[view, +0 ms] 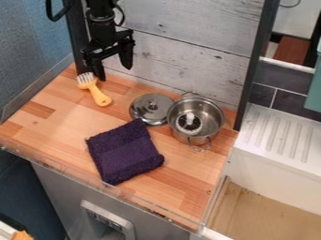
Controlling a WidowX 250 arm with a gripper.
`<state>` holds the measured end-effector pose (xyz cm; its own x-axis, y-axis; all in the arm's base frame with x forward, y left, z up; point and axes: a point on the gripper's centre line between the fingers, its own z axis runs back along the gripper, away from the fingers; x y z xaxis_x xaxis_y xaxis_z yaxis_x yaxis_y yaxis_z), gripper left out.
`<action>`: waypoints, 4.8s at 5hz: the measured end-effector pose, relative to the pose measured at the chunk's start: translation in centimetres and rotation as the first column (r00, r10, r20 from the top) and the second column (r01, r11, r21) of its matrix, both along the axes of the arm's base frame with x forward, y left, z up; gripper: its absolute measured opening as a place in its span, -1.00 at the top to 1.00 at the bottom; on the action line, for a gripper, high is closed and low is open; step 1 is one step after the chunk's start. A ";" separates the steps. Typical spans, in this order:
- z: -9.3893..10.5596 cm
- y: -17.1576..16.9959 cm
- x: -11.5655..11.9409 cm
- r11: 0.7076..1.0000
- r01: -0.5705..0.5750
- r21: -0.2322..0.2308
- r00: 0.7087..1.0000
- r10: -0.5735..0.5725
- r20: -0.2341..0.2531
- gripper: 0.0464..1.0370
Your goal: Moved the purple clothe and put it in the lower left side of the table
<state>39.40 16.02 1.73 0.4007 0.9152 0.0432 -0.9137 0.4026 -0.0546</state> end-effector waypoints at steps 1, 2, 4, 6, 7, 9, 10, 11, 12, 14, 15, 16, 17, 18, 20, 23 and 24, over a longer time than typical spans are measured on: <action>-2.2 -0.4 -0.7 1.000 -0.008 -0.024 0.999 0.007 -0.050 -0.93; -3.7 -1.9 -2.9 0.995 -0.083 -0.059 0.992 0.077 -0.101 -0.93; -3.0 -6.0 -6.2 0.996 -0.088 -0.030 0.991 0.084 -0.101 -0.93; -4.2 -9.1 -8.6 0.998 -0.067 0.016 0.988 0.069 -0.142 -0.93; -4.8 -10.2 -9.4 0.997 -0.062 0.040 0.984 0.067 -0.164 -0.93; -5.4 -10.3 -10.7 0.993 -0.093 0.066 0.982 0.103 -0.156 -0.93; -5.6 -10.2 -11.3 0.991 -0.107 0.077 0.986 0.116 -0.122 -0.93; -5.8 -9.5 -11.6 0.985 -0.142 0.094 0.984 0.151 -0.100 -0.93; -5.9 -8.8 -12.1 0.976 -0.178 0.123 0.976 0.191 -0.102 -0.93; -6.1 -5.8 -11.5 0.955 -0.236 0.177 0.960 0.257 -0.108 -0.93; -6.2 -3.9 -11.3 0.943 -0.275 0.189 0.949 0.297 -0.103 -0.93; -6.5 -2.3 -11.2 0.930 -0.312 0.196 0.937 0.336 -0.099 -0.93; -6.6 -0.6 -11.3 0.915 -0.348 0.205 0.920 0.375 -0.110 -0.93; -6.6 1.1 -12.1 0.895 -0.392 0.213 0.900 0.421 -0.112 -0.93; -6.6 4.5 -13.5 0.860 -0.476 0.186 0.864 0.497 -0.088 -0.93; -6.8 10.2 -12.9 0.838 -0.532 0.118 0.832 0.544 -0.111 -0.93; -6.6 10.6 -12.6 0.848 -0.517 0.118 0.842 0.528 -0.110 -0.93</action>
